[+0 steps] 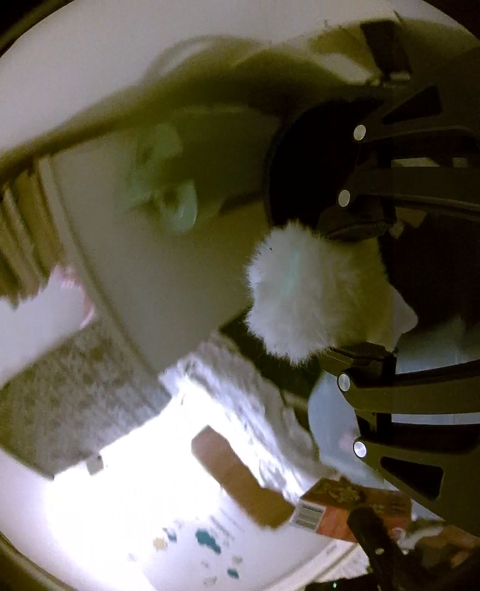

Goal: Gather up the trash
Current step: 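Carry the carton and white puff to the bin and release both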

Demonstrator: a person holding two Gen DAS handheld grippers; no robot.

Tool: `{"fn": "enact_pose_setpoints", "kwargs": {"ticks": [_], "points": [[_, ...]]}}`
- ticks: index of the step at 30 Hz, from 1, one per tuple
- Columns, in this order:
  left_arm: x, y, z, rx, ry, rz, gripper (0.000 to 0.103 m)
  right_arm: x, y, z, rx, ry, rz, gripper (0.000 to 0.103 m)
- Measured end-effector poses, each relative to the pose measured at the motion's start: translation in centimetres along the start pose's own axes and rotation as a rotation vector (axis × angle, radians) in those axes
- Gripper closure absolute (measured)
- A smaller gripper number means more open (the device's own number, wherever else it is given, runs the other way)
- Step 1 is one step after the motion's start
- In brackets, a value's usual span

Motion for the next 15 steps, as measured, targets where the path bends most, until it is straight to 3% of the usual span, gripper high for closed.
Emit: {"fn": "enact_pose_setpoints", "kwargs": {"ticks": [5, 9, 15], "points": [[2.2, 1.3, 6.3, -0.081, 0.0, -0.006, 0.047, 3.9, 1.6, 3.1, -0.093, 0.109, 0.007, 0.059], [2.9, 2.1, 8.9, -0.116, -0.007, 0.006, 0.047, 6.5, 3.0, 4.6, -0.167, 0.149, 0.058, 0.059], [2.7, 2.9, 10.6, -0.151, -0.023, 0.003, 0.046, 7.0, 3.7, 4.8, -0.193, 0.167, 0.069, 0.059]]}}
Point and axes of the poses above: each gripper's, at about its wrist camera, not at the fingertips, and z roughly the way its jaws point, x to its right, y to its underside, the point moved 7 cm from there along z, roughly the way its jaws point, and after that the axes turned 1 degree about -z, right-handed, at the moved point
